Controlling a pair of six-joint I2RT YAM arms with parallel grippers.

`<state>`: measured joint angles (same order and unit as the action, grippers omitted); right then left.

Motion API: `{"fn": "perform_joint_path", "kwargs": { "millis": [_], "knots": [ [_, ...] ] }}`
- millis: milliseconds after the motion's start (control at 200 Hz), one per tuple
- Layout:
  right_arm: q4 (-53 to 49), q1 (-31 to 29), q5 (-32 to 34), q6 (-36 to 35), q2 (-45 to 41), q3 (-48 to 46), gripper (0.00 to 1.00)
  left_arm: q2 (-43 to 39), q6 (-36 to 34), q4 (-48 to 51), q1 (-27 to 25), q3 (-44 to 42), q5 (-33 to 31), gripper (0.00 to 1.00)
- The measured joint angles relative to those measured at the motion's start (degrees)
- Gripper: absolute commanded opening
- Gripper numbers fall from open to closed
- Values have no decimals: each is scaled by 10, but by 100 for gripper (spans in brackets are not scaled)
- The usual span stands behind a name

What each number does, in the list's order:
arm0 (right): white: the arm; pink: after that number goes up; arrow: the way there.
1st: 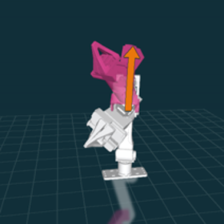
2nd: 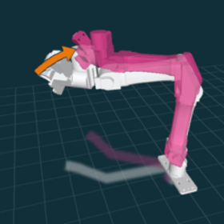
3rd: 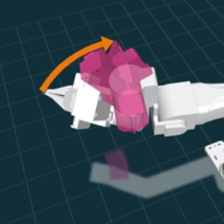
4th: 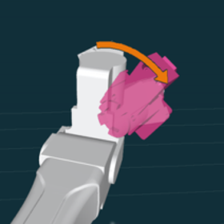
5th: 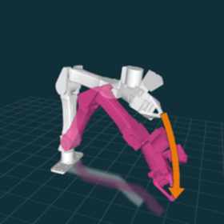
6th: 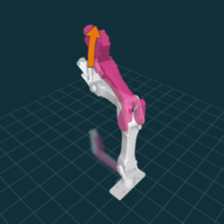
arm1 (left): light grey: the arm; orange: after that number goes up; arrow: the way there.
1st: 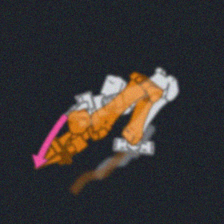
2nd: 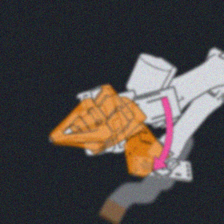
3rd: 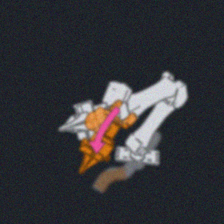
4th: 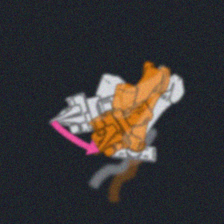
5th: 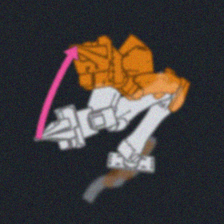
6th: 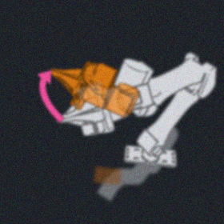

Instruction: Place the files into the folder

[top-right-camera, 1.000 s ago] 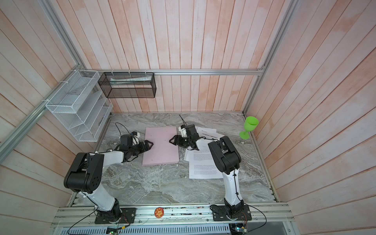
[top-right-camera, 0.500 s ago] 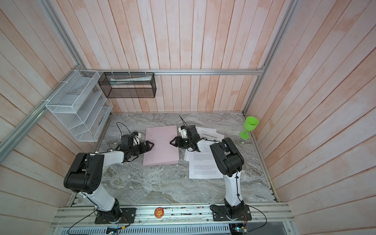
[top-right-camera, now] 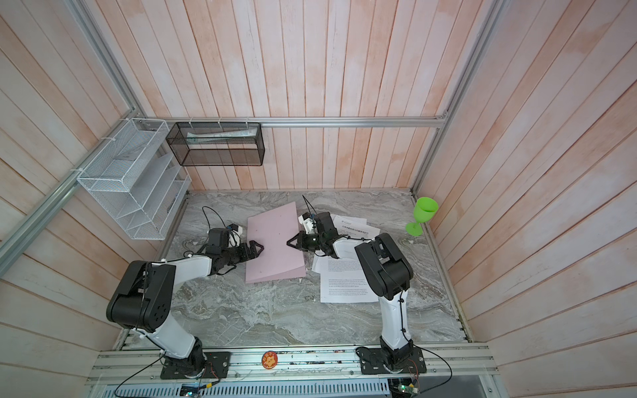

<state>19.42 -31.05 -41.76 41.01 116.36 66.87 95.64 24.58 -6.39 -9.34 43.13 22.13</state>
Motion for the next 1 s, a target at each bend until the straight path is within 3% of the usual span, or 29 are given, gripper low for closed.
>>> {"fn": "perform_joint_path", "kwargs": {
  "millis": [495, 865, 1000],
  "knots": [
    [11, 0, -10, 10, 0, -7, 0, -40, -2, 22, -9, -1, -26, 100],
    [20, 0, -17, 28, 0, -11, 0, -137, -14, 96, -14, -2, -114, 100],
    [18, 0, -17, 34, -1, -11, 0, -203, -24, 144, -43, -1, -148, 100]
  ]
}}
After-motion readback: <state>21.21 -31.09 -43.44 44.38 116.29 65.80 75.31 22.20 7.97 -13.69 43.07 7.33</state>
